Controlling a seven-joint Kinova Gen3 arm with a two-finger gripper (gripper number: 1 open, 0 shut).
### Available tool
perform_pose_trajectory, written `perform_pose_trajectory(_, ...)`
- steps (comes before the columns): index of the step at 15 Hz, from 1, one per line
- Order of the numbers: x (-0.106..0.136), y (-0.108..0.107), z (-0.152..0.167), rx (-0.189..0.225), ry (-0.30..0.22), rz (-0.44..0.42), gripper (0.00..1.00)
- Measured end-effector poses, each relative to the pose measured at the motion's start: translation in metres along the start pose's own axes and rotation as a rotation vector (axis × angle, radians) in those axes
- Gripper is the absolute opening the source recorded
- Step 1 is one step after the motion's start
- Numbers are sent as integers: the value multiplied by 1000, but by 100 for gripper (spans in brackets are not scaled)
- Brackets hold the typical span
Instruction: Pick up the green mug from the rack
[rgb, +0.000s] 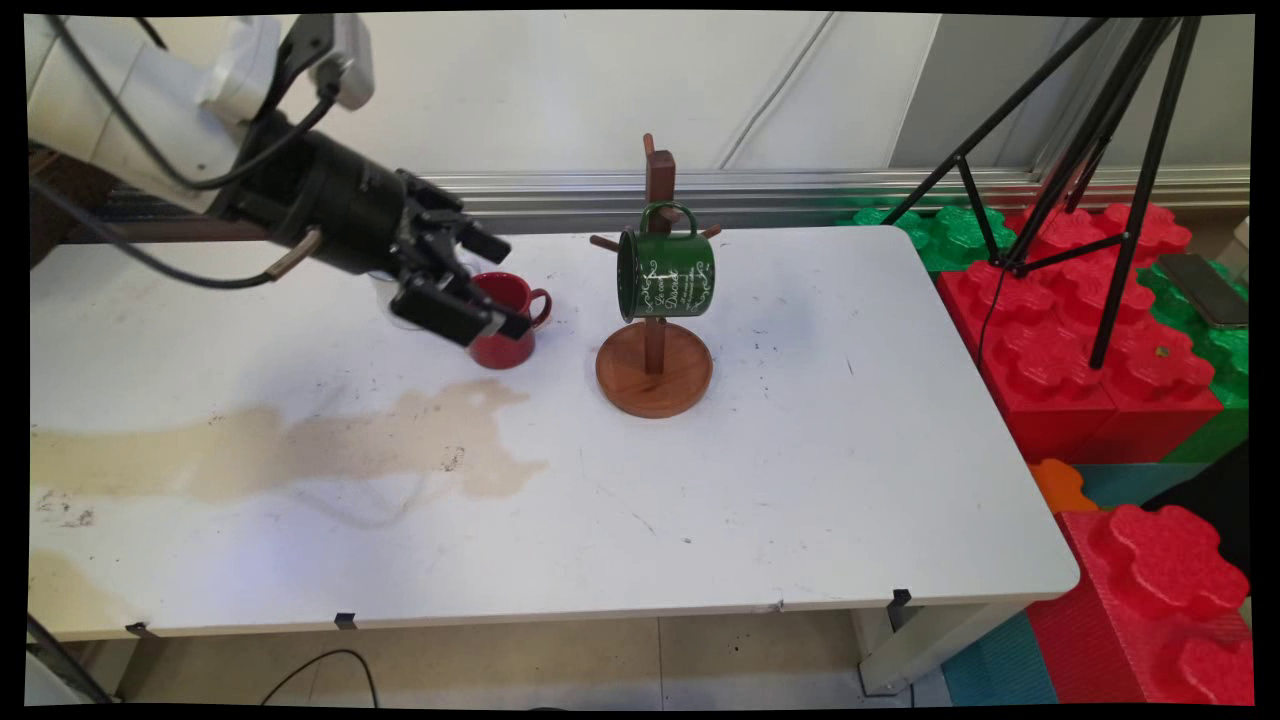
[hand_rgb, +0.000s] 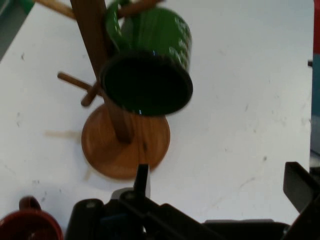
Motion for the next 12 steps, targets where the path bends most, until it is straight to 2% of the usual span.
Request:
perform_pose_trajectory(6, 29, 3, 20, 5, 42, -30, 100)
perform_pose_trajectory(12, 42, 9, 55, 8, 40, -100, 100)
